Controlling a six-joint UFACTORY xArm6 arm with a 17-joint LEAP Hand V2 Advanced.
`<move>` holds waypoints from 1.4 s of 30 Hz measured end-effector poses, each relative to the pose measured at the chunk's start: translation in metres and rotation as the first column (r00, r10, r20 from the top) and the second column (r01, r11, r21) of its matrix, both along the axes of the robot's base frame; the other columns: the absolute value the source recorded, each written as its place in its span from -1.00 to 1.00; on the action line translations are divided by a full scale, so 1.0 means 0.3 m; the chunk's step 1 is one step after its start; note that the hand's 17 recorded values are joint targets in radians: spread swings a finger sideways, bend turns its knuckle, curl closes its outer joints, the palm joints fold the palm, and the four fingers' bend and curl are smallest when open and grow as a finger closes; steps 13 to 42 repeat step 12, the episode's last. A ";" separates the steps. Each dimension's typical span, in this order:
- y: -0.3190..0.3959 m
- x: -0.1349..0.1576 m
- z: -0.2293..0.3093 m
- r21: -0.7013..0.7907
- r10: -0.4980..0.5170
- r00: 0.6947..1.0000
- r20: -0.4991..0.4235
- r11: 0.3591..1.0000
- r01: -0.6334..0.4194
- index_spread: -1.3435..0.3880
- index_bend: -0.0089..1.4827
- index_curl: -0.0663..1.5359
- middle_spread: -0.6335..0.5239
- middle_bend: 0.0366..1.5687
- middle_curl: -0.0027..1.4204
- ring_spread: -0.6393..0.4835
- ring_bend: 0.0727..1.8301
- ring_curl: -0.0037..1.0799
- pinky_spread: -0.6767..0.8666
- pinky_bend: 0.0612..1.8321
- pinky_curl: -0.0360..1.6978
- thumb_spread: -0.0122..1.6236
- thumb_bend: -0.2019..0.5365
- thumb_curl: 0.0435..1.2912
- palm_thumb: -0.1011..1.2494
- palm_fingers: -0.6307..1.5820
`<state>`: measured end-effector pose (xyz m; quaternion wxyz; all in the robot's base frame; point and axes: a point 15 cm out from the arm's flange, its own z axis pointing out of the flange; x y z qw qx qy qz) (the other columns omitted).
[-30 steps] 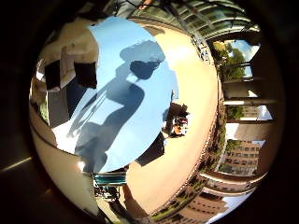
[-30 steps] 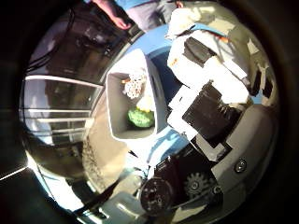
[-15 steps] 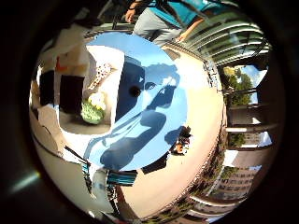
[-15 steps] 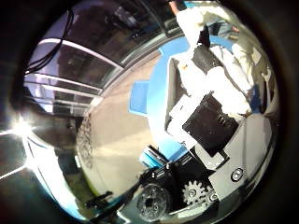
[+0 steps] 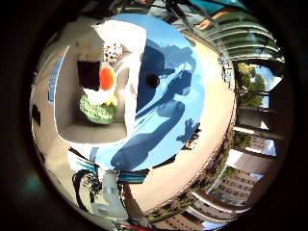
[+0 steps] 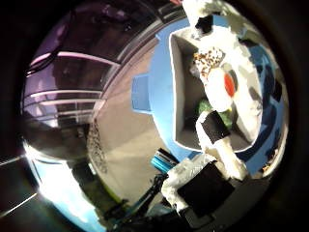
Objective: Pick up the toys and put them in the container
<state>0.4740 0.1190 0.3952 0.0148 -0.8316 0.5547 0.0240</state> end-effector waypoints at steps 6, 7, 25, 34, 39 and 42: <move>-0.071 -0.016 0.099 0.013 -0.027 0.998 0.057 1.000 0.027 0.10 -0.80 -0.21 0.17 -0.80 -0.38 0.65 -0.48 -0.40 0.43 -0.20 -0.36 0.50 -0.52 -0.35 0.19 -0.50; -0.077 -0.024 0.119 0.016 -0.030 0.997 0.067 0.999 0.029 0.11 -0.80 -0.24 0.17 -0.81 -0.40 0.66 -0.50 -0.41 0.44 -0.22 -0.38 0.50 -0.52 -0.36 0.19 -0.48; -0.093 -0.114 0.187 0.015 -0.033 0.998 0.053 0.999 0.032 0.16 -0.75 -0.33 0.18 -0.83 -0.45 0.67 -0.56 -0.44 0.45 -0.30 -0.44 0.51 -0.51 -0.38 0.20 -0.44; -0.093 -0.114 0.187 0.015 -0.033 0.998 0.053 0.999 0.032 0.16 -0.75 -0.33 0.18 -0.83 -0.45 0.67 -0.56 -0.44 0.45 -0.30 -0.44 0.51 -0.51 -0.38 0.20 -0.44; -0.093 -0.114 0.187 0.015 -0.033 0.998 0.053 0.999 0.032 0.16 -0.75 -0.33 0.18 -0.83 -0.45 0.67 -0.56 -0.44 0.45 -0.30 -0.44 0.51 -0.51 -0.38 0.20 -0.44; -0.093 -0.114 0.187 0.015 -0.033 0.998 0.053 0.999 0.032 0.16 -0.75 -0.33 0.18 -0.83 -0.45 0.67 -0.56 -0.44 0.45 -0.30 -0.44 0.51 -0.51 -0.38 0.20 -0.44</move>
